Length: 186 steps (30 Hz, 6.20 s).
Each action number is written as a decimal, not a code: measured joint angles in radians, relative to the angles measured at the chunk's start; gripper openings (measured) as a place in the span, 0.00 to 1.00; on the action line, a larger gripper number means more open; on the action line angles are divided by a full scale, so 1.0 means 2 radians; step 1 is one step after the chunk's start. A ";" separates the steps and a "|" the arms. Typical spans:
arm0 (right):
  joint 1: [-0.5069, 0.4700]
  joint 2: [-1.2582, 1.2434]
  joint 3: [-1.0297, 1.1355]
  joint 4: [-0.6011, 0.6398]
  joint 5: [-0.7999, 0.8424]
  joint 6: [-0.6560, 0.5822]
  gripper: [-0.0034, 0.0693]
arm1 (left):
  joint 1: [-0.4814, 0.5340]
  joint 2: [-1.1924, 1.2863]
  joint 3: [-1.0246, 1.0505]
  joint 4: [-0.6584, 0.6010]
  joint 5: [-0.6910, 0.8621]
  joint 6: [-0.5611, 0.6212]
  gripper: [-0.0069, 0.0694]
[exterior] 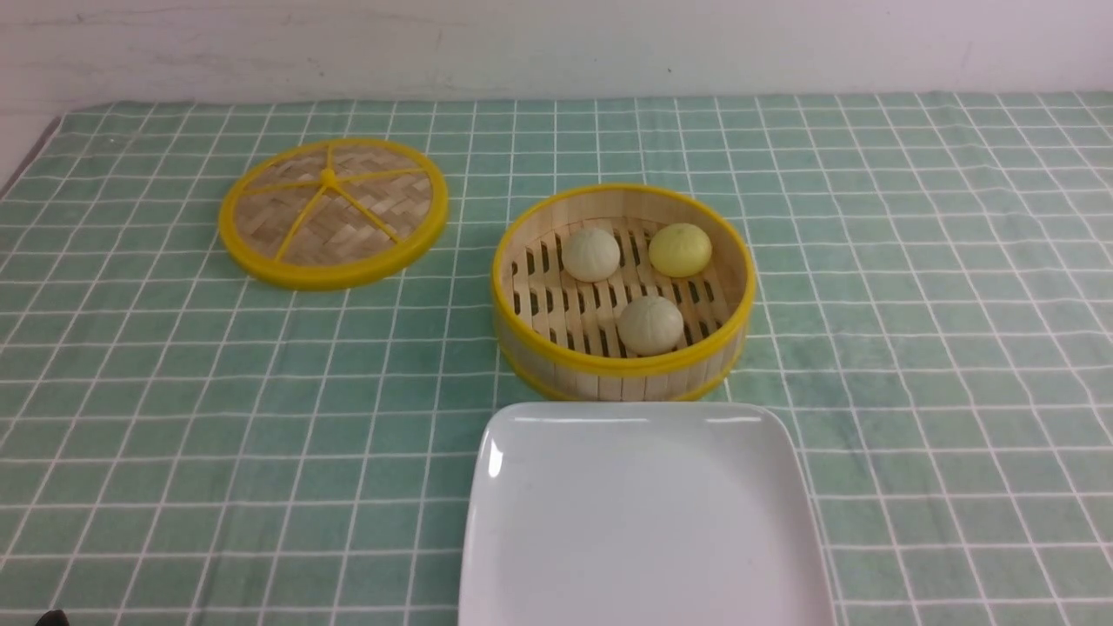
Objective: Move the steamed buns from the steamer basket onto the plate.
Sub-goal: Use the right arm to grab the steamed stuffed bun that is closest to it, then use the right arm to put the steamed stuffed bun into the plate
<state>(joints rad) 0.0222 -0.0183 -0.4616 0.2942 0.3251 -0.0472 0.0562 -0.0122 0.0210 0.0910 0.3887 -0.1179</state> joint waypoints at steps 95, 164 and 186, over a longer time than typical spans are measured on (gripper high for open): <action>0.001 0.731 -0.530 0.201 0.430 -0.308 0.42 | 0.000 0.298 -0.277 -0.498 0.097 0.373 0.61; 0.200 1.142 -0.877 0.047 0.450 -0.316 0.08 | 0.000 0.298 -0.277 -0.537 0.083 0.402 0.65; 0.200 0.859 -0.675 -0.005 0.466 -0.082 0.08 | 0.000 0.298 -0.277 -0.521 0.049 0.403 0.65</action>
<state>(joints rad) 0.4229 1.6993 -1.8111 0.2832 1.2569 -0.2113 0.0562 0.5838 -0.5338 -0.9507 0.4874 0.6873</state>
